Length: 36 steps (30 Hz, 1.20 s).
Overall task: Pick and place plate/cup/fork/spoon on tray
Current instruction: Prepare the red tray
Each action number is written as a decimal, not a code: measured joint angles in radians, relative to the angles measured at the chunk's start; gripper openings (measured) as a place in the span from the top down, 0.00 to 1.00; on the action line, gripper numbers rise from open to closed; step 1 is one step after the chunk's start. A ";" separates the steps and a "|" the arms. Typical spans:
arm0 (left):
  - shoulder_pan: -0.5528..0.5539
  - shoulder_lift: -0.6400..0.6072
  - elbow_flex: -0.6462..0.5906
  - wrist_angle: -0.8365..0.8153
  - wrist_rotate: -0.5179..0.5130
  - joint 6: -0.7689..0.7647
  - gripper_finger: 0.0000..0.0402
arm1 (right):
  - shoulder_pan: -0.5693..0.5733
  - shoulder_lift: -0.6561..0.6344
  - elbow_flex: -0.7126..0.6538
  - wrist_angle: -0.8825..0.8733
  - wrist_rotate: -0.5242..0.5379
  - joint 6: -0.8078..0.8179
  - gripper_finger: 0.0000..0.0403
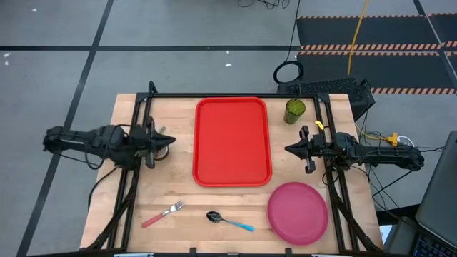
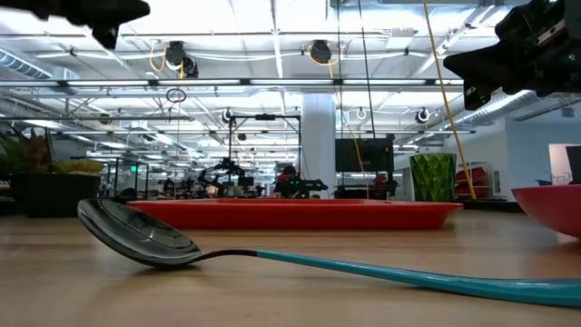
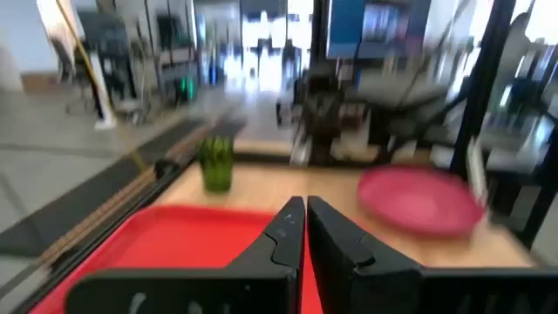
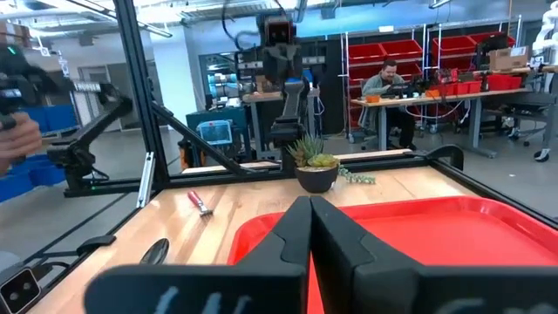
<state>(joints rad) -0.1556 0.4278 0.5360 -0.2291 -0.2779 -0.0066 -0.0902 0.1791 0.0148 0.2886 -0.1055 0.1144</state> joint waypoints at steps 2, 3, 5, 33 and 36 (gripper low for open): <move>0.000 0.102 0.121 -0.121 -0.008 0.004 0.95 | 0.000 0.000 0.000 0.000 0.000 -0.002 1.00; 0.000 0.152 0.177 -0.174 -0.008 0.003 0.95 | 0.000 0.000 0.000 0.000 0.000 -0.002 1.00; 0.000 0.253 0.286 -0.271 -0.010 0.003 0.95 | 0.000 0.000 0.000 0.000 0.000 -0.002 1.00; 0.106 1.179 0.680 -0.582 0.189 -0.526 0.93 | 0.000 0.000 0.000 -0.001 0.000 0.108 1.00; 0.133 1.202 0.680 -0.561 0.257 -0.600 0.89 | 0.000 0.000 0.000 -0.001 0.000 0.113 1.00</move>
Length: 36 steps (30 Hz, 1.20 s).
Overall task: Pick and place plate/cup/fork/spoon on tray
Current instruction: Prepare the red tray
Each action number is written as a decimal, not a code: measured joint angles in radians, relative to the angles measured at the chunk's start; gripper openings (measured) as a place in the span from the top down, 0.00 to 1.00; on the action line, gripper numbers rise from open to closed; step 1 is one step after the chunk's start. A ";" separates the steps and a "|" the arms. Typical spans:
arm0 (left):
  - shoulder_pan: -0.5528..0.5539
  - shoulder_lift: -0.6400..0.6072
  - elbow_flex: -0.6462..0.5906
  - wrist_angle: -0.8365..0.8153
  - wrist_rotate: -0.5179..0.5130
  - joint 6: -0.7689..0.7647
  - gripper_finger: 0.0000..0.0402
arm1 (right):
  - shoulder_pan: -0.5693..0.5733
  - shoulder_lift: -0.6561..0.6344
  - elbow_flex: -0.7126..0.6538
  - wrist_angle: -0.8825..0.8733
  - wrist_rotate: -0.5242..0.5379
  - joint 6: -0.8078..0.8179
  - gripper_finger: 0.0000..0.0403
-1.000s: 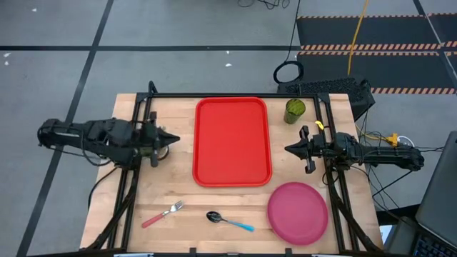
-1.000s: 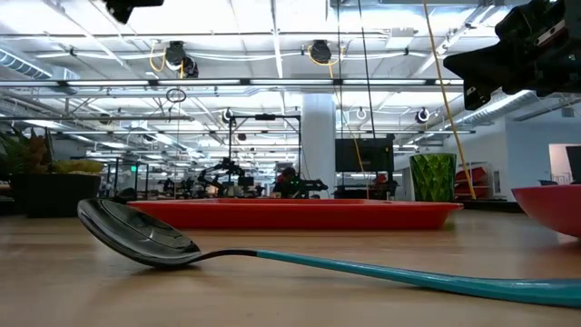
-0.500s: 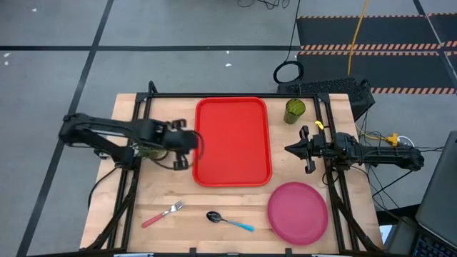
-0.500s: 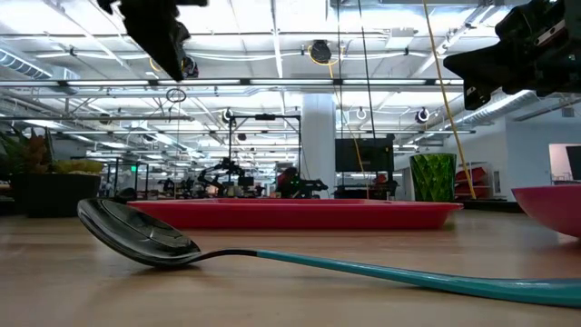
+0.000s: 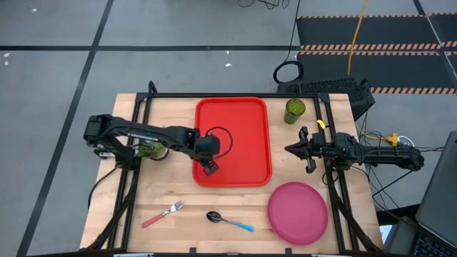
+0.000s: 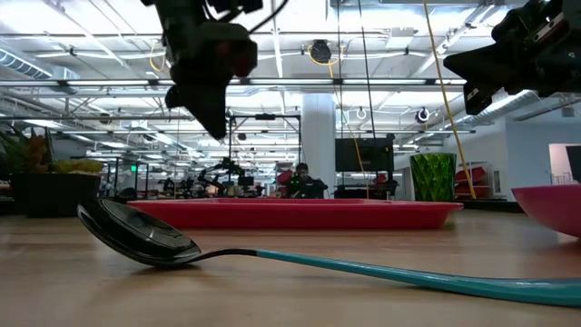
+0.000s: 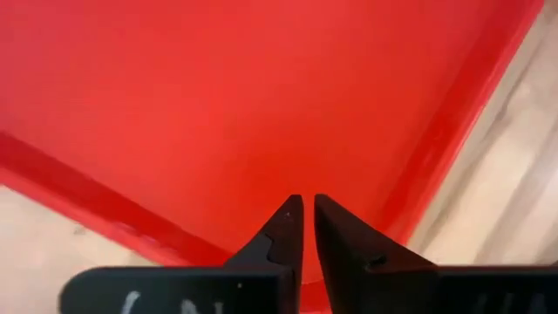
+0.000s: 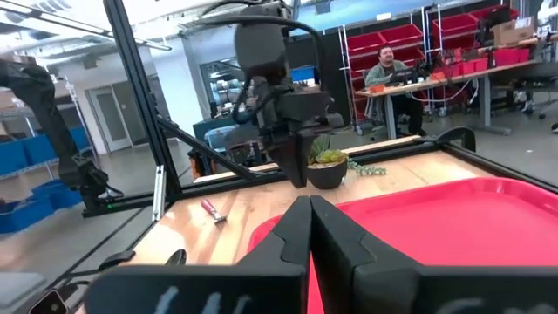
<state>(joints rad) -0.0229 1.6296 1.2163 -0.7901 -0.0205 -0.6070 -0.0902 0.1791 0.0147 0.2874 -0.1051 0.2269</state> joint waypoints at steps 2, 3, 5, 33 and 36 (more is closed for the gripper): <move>0.010 0.013 0.000 -0.011 0.025 -0.001 0.85 | 0.000 0.000 0.000 0.000 0.000 0.000 1.00; 0.014 0.017 0.000 -0.027 0.027 -0.001 0.82 | 0.000 0.000 0.000 0.000 0.000 0.000 1.00; 0.026 0.019 0.000 -0.058 0.021 0.005 0.75 | 0.000 0.000 0.000 0.000 0.000 0.000 1.00; 0.321 0.207 -0.002 -0.196 -0.061 -0.191 0.34 | 0.000 0.000 0.000 -0.001 0.000 -0.002 1.00; 0.328 0.257 -0.002 -0.195 -0.033 -0.143 0.34 | 0.000 0.000 0.000 -0.001 0.000 -0.002 1.00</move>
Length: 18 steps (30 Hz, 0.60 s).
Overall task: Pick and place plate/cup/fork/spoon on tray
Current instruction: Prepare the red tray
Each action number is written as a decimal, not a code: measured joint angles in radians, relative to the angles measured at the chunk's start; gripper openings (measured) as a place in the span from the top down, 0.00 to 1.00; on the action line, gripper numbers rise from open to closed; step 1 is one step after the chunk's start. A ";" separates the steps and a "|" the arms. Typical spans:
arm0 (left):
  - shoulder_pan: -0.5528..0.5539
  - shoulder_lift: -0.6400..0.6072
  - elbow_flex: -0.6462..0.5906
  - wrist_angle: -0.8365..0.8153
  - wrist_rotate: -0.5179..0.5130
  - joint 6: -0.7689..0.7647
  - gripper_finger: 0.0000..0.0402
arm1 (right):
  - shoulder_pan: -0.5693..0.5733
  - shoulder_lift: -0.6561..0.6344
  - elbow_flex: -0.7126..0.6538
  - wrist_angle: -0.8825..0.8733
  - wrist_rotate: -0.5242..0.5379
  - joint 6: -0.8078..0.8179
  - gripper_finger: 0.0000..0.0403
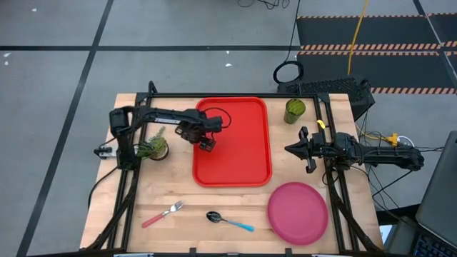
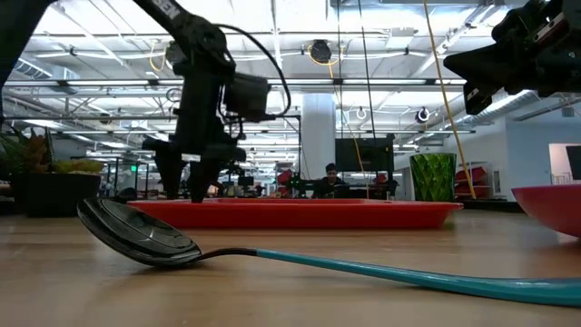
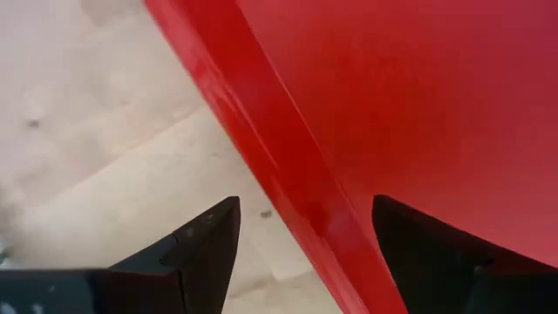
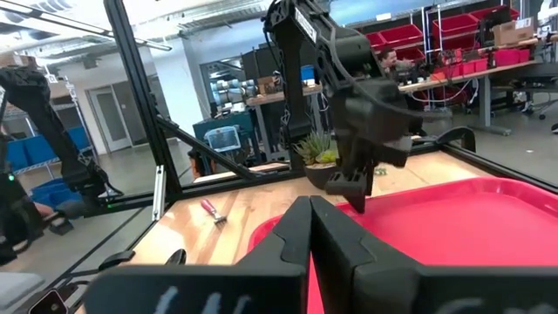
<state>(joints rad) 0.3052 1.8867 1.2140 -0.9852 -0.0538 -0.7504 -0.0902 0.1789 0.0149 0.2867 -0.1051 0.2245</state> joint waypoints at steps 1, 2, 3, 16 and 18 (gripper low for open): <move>0.004 0.011 0.000 0.000 0.003 0.009 0.34 | 0.000 0.000 0.000 0.000 0.000 0.000 1.00; 0.007 0.017 0.001 0.000 0.008 0.017 0.34 | 0.000 0.000 0.000 0.000 0.000 0.000 1.00; 0.011 0.019 0.001 0.000 0.008 0.023 0.34 | 0.000 0.000 0.000 0.000 0.000 0.000 1.00; 0.020 0.022 0.001 0.027 -0.002 0.100 0.34 | 0.000 0.000 0.000 0.000 0.002 -0.001 1.00; 0.014 0.022 0.001 0.045 -0.004 0.100 0.35 | 0.000 0.000 0.000 0.000 0.003 -0.001 1.00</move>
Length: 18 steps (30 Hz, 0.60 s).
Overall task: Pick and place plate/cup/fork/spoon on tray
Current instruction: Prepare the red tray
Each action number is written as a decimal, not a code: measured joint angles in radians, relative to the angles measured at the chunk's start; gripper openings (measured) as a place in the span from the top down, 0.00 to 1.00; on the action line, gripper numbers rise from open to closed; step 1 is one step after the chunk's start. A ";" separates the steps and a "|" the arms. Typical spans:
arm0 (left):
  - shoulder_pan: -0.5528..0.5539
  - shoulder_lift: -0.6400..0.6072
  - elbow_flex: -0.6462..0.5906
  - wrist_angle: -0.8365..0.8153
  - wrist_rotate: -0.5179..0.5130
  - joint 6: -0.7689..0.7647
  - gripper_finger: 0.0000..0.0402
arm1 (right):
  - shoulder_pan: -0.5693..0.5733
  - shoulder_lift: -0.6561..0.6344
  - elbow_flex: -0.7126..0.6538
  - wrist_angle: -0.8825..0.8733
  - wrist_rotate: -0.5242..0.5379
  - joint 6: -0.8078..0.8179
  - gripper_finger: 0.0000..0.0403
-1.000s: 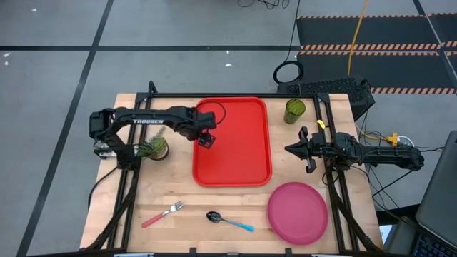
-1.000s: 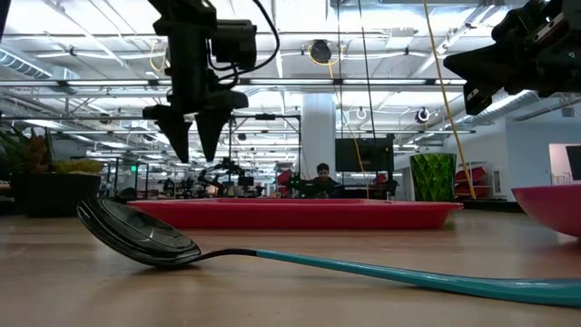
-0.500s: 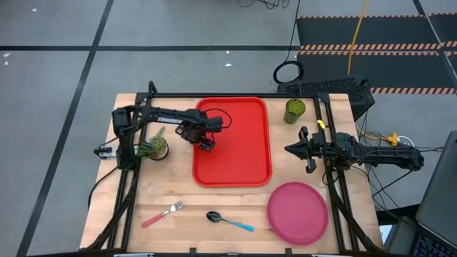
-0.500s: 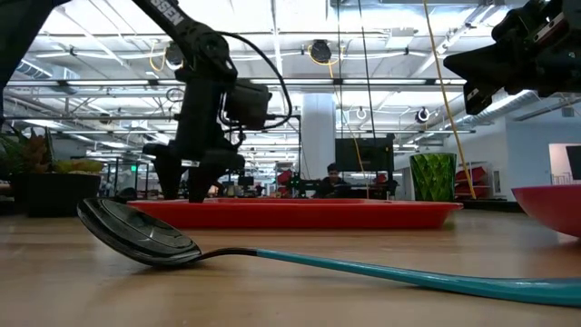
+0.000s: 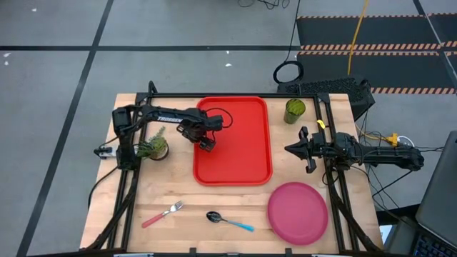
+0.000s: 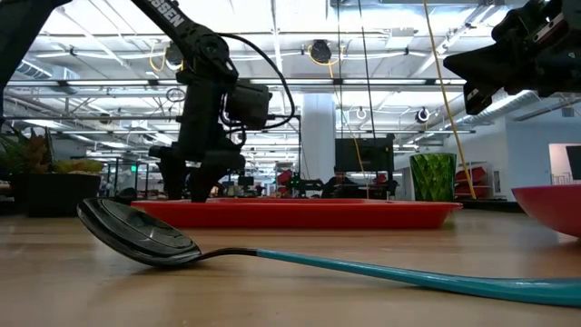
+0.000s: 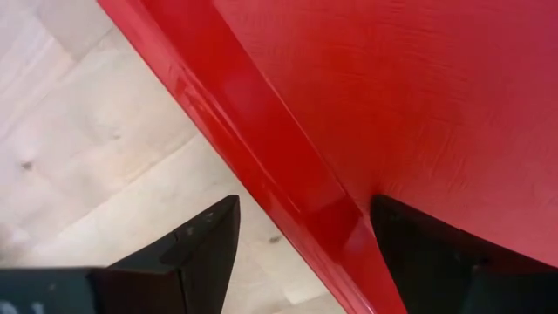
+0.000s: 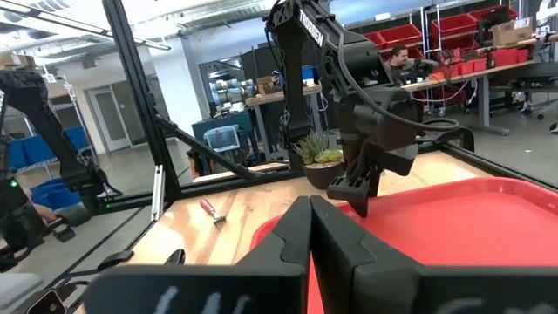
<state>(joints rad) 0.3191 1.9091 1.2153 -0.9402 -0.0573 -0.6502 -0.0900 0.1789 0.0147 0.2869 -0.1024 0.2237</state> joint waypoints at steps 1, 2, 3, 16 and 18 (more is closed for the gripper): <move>-0.003 0.000 0.000 0.004 0.000 -0.004 0.36 | 0.000 0.000 0.000 0.000 0.000 0.000 1.00; -0.006 0.000 0.000 0.005 -0.001 -0.005 0.38 | 0.000 0.000 0.000 0.000 0.000 0.000 1.00; -0.008 0.000 0.000 0.007 -0.001 -0.004 0.40 | 0.000 0.000 0.000 0.000 0.000 0.000 1.00; -0.012 -0.001 0.003 0.002 0.044 0.052 0.75 | 0.000 0.000 0.000 0.000 0.000 0.000 1.00; -0.012 -0.001 0.001 -0.008 0.044 0.074 0.75 | 0.000 0.000 0.000 0.000 0.000 0.000 1.00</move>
<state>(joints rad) 0.3069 1.9080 1.2167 -0.9484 -0.0137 -0.5765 -0.0900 0.1791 0.0149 0.2867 -0.1020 0.2237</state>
